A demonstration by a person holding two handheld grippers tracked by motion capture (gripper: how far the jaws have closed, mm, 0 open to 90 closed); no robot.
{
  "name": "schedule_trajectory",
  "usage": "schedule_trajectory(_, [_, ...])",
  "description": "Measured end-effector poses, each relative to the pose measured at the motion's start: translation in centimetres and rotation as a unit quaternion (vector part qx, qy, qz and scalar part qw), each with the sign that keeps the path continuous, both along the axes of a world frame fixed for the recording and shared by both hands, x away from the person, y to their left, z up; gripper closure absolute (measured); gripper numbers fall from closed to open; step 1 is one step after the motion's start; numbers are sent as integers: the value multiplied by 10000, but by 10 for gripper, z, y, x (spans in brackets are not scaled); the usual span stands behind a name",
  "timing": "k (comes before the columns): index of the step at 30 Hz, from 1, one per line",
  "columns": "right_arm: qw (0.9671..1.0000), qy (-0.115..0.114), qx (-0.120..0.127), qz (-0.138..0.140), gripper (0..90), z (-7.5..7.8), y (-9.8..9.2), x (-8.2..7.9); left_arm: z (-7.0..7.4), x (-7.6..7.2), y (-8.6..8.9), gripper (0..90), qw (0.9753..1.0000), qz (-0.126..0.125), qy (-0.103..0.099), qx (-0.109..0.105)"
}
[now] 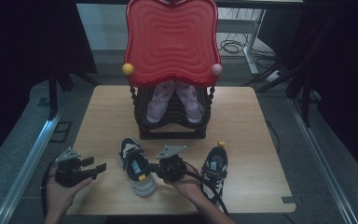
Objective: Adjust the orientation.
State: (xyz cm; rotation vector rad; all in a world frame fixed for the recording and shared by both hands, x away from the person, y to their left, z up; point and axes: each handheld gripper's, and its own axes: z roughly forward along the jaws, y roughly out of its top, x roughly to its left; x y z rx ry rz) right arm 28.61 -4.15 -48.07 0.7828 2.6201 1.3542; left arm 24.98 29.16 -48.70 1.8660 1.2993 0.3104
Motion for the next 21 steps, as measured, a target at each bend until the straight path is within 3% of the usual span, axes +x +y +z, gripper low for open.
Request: schedule_trajectory(21, [9983, 125, 251, 512, 899, -7, 26, -20, 0, 0, 7, 347, 10000, 63, 22, -15])
